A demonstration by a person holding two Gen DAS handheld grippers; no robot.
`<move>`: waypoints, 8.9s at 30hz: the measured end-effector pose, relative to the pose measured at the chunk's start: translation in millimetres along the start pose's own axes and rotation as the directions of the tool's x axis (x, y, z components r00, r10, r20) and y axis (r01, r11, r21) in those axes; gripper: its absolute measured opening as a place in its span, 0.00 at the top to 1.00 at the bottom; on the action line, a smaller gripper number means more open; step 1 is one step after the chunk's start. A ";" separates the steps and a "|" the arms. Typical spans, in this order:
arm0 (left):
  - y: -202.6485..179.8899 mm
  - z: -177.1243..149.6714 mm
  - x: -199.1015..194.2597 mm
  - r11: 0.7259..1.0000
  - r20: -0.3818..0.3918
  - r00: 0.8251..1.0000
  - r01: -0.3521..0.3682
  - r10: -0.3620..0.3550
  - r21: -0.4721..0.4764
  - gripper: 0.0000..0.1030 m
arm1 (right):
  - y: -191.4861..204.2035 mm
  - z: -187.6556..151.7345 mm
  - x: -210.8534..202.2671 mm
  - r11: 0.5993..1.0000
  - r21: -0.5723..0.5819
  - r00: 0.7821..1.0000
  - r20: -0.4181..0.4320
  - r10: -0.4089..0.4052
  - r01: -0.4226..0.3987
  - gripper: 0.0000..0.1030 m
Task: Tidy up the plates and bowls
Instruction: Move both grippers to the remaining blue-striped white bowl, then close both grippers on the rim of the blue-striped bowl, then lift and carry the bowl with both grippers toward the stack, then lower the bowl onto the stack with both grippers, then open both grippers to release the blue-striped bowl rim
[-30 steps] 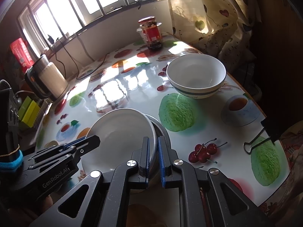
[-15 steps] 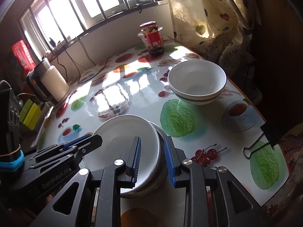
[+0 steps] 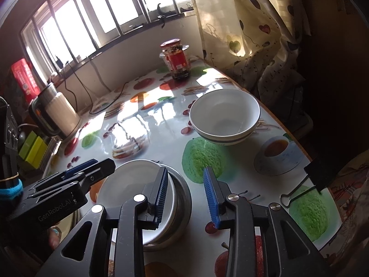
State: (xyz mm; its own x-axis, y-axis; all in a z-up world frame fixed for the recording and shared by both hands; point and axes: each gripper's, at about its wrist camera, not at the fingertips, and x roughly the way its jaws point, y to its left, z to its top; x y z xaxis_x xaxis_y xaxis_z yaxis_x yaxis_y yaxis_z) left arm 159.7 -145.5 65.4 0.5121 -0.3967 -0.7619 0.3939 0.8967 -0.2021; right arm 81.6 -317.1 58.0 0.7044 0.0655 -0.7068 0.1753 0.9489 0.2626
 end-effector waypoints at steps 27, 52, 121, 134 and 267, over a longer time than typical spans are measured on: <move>-47.6 60.8 39.0 0.998 -0.016 1.000 0.017 -0.016 0.057 0.60 | -67.9 56.6 9.2 0.993 0.025 0.992 0.048 -0.115 0.114 0.58; -80.4 77.0 102.1 0.997 -0.125 0.992 0.007 0.003 0.081 0.60 | -90.5 73.6 63.4 0.991 -0.002 0.991 -0.029 -0.134 0.134 0.59; -84.8 71.3 122.6 0.996 -0.172 0.985 0.000 0.016 0.092 0.90 | -93.9 74.9 77.6 0.994 0.012 0.993 -0.050 -0.109 0.110 0.86; -84.7 71.0 101.8 0.996 -0.136 0.991 0.008 0.005 0.091 0.90 | -85.9 70.8 56.5 0.995 0.021 0.995 -0.012 -0.102 0.102 0.86; 18.5 -27.5 -9.3 0.997 -0.059 0.998 0.007 -0.012 -0.076 0.89 | 31.1 -28.3 -4.3 0.997 -0.083 0.999 -0.042 -0.005 0.001 0.80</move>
State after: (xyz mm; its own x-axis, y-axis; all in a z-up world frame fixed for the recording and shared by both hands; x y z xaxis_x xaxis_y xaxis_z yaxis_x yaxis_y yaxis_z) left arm 141.2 -119.8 51.8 0.4614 -0.3947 -0.7946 0.3381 0.9062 -0.2538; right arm 64.5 -279.2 50.6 0.6739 0.0738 -0.7352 0.1189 0.9712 0.2065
